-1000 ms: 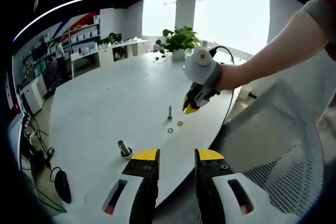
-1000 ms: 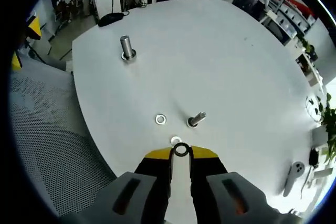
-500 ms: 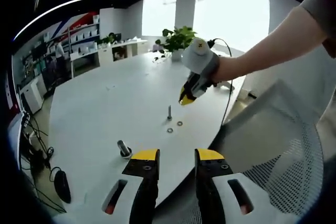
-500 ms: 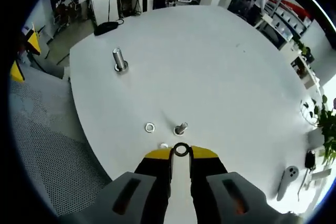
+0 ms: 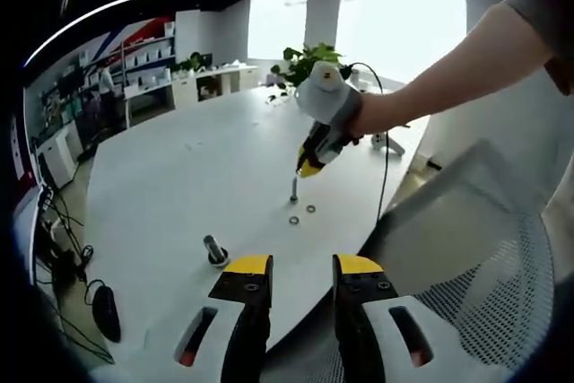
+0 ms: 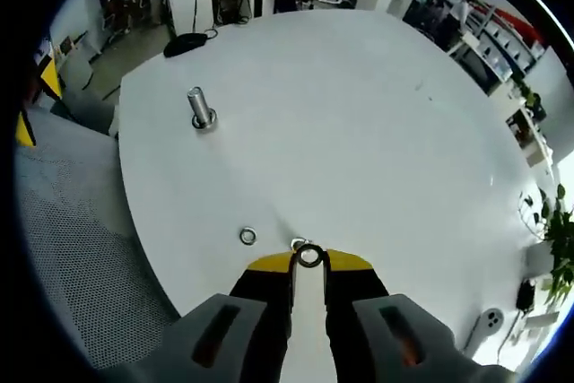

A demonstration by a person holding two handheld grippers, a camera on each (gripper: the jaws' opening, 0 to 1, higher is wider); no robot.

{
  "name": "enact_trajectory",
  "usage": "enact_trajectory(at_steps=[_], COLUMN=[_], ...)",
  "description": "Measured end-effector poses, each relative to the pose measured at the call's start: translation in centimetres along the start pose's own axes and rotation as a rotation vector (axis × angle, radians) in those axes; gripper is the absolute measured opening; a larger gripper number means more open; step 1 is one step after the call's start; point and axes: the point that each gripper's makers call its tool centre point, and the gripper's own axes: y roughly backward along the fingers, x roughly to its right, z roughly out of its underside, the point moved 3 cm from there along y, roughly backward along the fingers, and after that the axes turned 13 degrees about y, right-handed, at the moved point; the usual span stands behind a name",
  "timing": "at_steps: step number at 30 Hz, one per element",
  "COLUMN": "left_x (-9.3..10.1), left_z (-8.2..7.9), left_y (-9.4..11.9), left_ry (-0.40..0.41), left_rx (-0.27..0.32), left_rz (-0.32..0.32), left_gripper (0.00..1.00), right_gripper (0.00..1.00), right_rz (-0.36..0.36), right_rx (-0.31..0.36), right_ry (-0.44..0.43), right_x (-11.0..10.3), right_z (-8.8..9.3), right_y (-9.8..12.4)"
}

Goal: Place the washer onto the threaded stud by aligning its center hole with the stud, sliding it down to the base, and recovering from edge contact or off-axis alignment until the washer reaches the visible bottom stop.

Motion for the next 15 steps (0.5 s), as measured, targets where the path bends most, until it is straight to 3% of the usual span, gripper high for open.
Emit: enact_trajectory(at_steps=[2,15], left_x=[-0.07,-0.06], left_z=[0.0,-0.16], left_y=[0.03,0.06], left_ry=[0.0,0.001], left_rx=[0.001,0.007], left_rz=[-0.005,-0.001], left_gripper=[0.25,0.25], right_gripper=[0.14,0.14], right_rz=[-0.026,-0.034], right_rx=[0.003,-0.016], right_ry=[-0.009,0.008], right_x=[-0.23,-0.17], right_z=[-0.07,-0.16], right_y=[-0.24,-0.51])
